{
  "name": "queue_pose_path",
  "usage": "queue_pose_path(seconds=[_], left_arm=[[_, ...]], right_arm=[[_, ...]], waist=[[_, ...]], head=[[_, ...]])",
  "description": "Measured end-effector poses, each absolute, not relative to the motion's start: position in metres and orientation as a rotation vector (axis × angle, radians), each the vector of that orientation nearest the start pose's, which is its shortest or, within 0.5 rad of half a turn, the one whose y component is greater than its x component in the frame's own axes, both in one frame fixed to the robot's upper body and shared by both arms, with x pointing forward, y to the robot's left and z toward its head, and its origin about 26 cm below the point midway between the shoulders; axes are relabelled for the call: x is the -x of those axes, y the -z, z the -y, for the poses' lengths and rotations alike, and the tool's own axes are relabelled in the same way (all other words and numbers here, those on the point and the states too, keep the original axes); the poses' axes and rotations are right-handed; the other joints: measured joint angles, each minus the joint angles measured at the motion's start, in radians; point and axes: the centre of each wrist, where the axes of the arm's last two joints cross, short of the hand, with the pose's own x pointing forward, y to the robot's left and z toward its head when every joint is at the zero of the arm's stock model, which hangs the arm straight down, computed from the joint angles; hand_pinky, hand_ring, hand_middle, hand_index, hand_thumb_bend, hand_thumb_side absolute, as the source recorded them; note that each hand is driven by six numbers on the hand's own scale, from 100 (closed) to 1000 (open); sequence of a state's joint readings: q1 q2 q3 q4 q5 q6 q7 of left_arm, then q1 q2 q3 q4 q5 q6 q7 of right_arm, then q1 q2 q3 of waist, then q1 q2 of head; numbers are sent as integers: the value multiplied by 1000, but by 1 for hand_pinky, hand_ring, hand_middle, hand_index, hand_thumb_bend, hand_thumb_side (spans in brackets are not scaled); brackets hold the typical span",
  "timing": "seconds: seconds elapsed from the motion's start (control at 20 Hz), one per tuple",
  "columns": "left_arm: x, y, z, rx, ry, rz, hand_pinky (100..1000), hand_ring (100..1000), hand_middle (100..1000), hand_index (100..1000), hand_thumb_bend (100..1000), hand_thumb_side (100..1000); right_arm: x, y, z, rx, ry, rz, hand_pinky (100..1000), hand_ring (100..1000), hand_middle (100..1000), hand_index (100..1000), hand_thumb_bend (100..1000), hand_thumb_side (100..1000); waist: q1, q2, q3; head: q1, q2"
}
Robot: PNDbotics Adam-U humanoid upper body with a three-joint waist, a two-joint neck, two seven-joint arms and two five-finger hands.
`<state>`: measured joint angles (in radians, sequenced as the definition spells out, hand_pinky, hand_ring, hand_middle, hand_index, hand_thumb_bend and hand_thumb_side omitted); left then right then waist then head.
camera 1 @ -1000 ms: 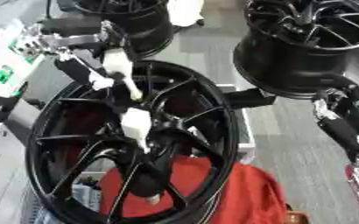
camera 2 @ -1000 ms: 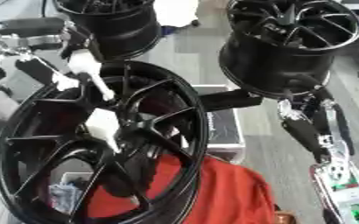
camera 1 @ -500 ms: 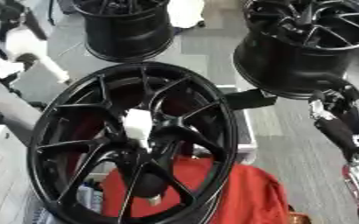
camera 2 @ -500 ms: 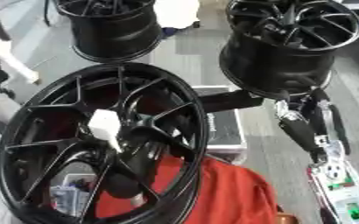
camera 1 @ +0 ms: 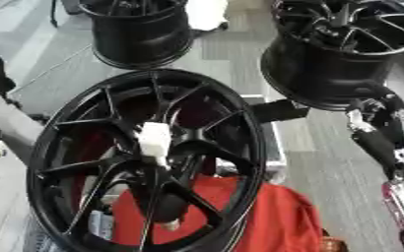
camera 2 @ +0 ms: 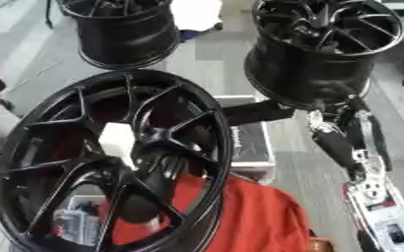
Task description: Pull the pin out of the wheel hub.
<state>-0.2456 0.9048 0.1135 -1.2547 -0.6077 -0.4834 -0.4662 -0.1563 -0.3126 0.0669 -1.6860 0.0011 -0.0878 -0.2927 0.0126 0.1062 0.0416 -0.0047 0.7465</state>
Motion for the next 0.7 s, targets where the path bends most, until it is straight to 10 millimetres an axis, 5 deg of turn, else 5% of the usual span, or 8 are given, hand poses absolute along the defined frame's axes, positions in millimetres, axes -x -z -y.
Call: queue_pose_path(seconds=[0.15, 0.25, 0.3, 0.5, 0.7], left_arm=[[-302, -125, -520, -888, 1407, 1118, 762, 825, 877, 945, 490, 728], [-295, -106, -524, -931, 1324, 1122, 762, 824, 872, 945, 453, 815], [-293, -99, -524, -954, 1278, 1140, 758, 816, 864, 943, 438, 819], [-286, -74, -515, -1034, 1040, 1283, 676, 683, 752, 887, 116, 715], [-287, -63, -489, -1011, 786, 1517, 624, 618, 690, 856, 100, 668]], right_arm=[[-312, -77, 281, 349, -71, 1945, 655, 642, 766, 870, 100, 258], [-312, -77, 281, 352, -67, 1945, 656, 642, 766, 870, 100, 261], [-312, -77, 281, 354, -65, 1945, 656, 642, 766, 870, 100, 261], [-312, -77, 281, 352, -56, 1945, 656, 642, 766, 870, 100, 261], [-312, -77, 280, 351, -52, 1947, 656, 642, 766, 870, 100, 262]], waist=[[-2, 2, -1], [-4, 3, -1], [-6, 4, 0], [-15, 6, 6], [-23, 12, 9]], head=[[-1, -1], [-4, -1], [-6, -1], [-12, -2], [-16, -2]])
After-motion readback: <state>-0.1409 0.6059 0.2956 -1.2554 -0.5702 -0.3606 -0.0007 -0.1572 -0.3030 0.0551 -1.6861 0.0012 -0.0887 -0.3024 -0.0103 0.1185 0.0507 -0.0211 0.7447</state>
